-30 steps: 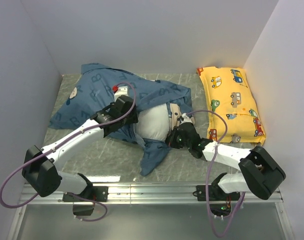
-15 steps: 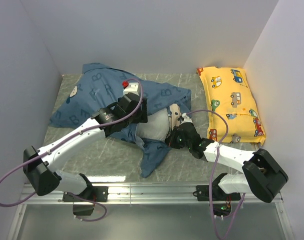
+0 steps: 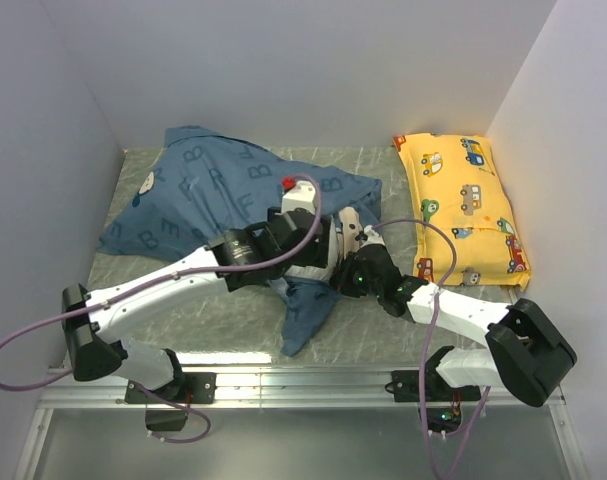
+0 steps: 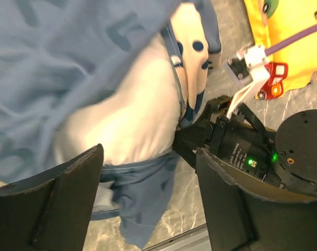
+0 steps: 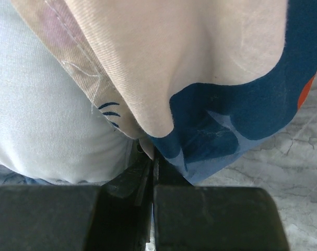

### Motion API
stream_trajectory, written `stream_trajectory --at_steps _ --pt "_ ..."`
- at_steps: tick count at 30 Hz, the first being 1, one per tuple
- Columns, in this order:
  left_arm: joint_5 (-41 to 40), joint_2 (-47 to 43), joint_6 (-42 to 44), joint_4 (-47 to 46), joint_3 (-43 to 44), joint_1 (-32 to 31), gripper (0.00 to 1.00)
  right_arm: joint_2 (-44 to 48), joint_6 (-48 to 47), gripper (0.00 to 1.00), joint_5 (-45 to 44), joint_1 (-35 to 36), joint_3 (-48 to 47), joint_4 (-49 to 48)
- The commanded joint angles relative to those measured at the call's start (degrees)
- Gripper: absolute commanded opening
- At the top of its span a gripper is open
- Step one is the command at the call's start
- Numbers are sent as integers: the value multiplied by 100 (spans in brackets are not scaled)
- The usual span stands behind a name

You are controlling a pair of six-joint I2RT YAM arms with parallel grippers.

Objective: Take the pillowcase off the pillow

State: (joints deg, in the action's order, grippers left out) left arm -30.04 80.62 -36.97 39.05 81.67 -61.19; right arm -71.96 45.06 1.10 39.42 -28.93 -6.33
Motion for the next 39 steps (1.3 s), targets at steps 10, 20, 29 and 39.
stream_trajectory --at_steps 10,20,29,39 --pt "-1020 1236 -926 -328 -450 -297 93 200 135 0 -40 57 -25 -220" --pt "-1207 2027 -944 -582 -450 273 77 472 240 0 -58 57 194 -281" --pt "-617 2177 -267 -600 542 546 0 920 -67 0 -75 127 151 -27" --pt "744 2239 6 -328 2291 1530 0 667 -191 0 -928 962 308 106"
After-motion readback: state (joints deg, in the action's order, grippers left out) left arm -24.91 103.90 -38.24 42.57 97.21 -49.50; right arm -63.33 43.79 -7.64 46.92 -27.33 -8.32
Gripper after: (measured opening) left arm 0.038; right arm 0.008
